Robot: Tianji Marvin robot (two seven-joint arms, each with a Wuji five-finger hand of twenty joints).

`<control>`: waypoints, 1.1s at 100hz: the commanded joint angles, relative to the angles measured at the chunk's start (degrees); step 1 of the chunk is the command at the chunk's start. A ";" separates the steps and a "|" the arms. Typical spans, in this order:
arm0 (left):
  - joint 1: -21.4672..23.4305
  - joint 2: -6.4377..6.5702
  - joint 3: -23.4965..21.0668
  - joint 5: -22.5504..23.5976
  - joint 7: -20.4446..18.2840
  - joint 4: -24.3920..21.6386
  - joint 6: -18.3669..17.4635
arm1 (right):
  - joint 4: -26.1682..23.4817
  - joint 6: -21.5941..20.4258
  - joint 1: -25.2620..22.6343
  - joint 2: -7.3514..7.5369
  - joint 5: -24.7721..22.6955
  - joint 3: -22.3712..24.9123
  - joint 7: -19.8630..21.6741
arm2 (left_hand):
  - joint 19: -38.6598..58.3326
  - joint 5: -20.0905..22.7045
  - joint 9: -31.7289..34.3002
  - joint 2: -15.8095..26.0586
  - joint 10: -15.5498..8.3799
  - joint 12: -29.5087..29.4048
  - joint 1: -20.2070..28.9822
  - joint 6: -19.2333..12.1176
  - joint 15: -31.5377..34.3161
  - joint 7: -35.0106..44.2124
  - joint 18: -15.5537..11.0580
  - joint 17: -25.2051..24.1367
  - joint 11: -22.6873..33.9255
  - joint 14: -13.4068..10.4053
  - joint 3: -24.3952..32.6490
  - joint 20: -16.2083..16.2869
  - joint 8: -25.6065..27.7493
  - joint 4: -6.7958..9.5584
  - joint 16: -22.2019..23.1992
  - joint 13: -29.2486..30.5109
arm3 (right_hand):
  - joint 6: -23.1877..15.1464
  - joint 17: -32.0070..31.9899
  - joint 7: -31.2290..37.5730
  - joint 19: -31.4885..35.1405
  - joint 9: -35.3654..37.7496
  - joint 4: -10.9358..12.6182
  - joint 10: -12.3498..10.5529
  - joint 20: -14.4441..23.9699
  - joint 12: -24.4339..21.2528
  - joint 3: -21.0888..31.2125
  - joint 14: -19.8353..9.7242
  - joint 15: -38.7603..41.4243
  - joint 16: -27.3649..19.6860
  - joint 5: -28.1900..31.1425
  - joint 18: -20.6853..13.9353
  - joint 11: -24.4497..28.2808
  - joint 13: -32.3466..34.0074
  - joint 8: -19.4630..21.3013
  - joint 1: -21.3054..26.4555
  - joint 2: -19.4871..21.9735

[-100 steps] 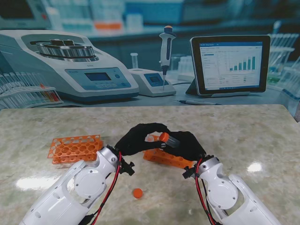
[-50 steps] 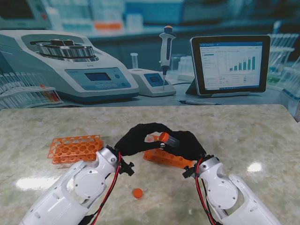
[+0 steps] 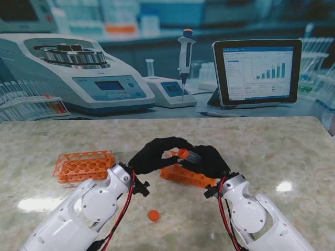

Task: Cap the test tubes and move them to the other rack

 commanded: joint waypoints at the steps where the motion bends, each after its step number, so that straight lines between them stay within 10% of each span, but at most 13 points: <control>1: 0.17 0.26 -0.06 0.09 -0.58 -0.10 0.48 | -0.82 0.01 -0.26 -0.32 0.10 -0.14 0.05 | -2.23 4.52 -1.32 5.75 -1.22 -1.96 5.19 1.37 -1.00 5.31 -0.66 -0.95 -0.81 -0.75 5.18 -2.14 0.16 1.66 -0.84 -2.01 | -2.97 1.09 1.67 2.24 -0.26 -1.13 -0.62 0.19 -0.39 -0.90 -2.11 1.89 0.65 0.23 -0.05 0.84 1.21 1.38 0.13 0.64; 51: 1.01 0.99 -2.13 0.45 -2.92 -2.31 0.94 | -1.01 0.16 -0.36 -0.25 -0.05 0.16 0.26 | -4.16 3.94 -2.27 6.36 -1.34 -2.30 5.54 2.09 -1.69 3.74 -0.73 -1.77 -1.08 -0.70 11.88 -2.37 -0.71 1.16 -1.52 -3.27 | -2.94 1.09 1.66 2.23 -0.23 -1.11 -0.49 0.18 -0.40 -0.88 -2.12 1.87 0.65 0.27 -0.03 0.85 1.21 1.39 0.18 0.62; 91: 1.28 0.81 -2.64 0.30 -2.23 -3.11 1.04 | -0.94 0.14 -0.40 -0.23 -0.03 0.28 0.34 | -5.38 1.02 -3.31 9.44 -1.01 -2.37 4.58 3.52 -1.80 1.28 -1.06 -1.75 -1.47 -0.89 2.26 -1.84 -1.86 1.52 -1.69 -3.80 | -2.95 1.08 1.65 2.22 -0.26 -1.13 -0.57 0.18 -0.41 -0.88 -2.00 1.85 0.64 0.29 0.06 0.84 1.20 1.40 0.12 0.61; 110: 1.22 0.78 -2.72 -0.60 -2.47 -3.56 0.95 | -0.92 0.24 -0.53 -0.23 -0.03 0.35 0.31 | -6.07 0.15 -4.24 13.86 -0.56 -2.42 3.47 9.68 -2.08 -2.50 -1.41 -2.08 -1.85 -1.16 -9.36 -1.28 -3.88 2.99 -1.71 -4.71 | -2.95 1.09 1.65 2.22 -0.25 -1.15 -0.60 0.18 -0.41 -0.91 -2.01 1.85 0.64 0.29 0.00 0.84 1.20 1.41 0.12 0.59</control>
